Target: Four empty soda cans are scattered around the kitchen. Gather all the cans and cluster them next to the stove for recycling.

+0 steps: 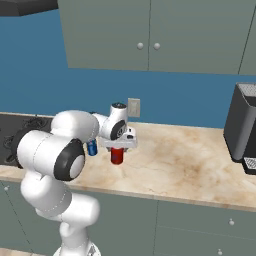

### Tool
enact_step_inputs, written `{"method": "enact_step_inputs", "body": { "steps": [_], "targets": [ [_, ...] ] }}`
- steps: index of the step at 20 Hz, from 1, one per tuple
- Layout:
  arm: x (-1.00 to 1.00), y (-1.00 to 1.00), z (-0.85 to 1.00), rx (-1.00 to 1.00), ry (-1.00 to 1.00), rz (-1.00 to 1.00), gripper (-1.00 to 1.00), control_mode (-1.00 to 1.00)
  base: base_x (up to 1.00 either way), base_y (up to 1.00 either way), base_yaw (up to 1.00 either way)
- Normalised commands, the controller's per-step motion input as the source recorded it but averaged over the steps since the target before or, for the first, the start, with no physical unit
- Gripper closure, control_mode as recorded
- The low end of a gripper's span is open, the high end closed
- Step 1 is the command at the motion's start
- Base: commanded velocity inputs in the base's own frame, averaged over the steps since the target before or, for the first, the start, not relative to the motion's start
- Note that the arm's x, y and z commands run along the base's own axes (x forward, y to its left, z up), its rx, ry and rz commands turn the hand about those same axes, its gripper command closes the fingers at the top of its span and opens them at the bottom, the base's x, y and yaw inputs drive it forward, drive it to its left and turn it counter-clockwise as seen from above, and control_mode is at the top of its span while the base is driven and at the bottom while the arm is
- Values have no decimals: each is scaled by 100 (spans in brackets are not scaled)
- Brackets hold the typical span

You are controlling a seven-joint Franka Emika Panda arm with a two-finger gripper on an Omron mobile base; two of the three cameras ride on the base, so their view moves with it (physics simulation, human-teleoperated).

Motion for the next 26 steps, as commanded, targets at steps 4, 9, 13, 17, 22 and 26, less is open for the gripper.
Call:
{"method": "enact_step_inputs", "body": {
  "steps": [4, 9, 13, 17, 22, 26],
  "targets": [
    [30, 31, -15, 0, -3, 6, 100, -100, 0, 0, 0],
    [31, 28, -16, 0, -4, 7, 100, -100, 0, 0, 0],
    [32, 18, -14, 0, -7, 6, 100, -100, 0, 0, 0],
    [29, 19, -16, 0, -4, 5, 100, -100, 0, 0, 0],
    [25, 22, -19, 0, -5, 5, 100, -100, 0, 0, 0],
    [21, 19, -23, 1, -1, 3, 100, -100, 0, 0, 0]
  ]
}}
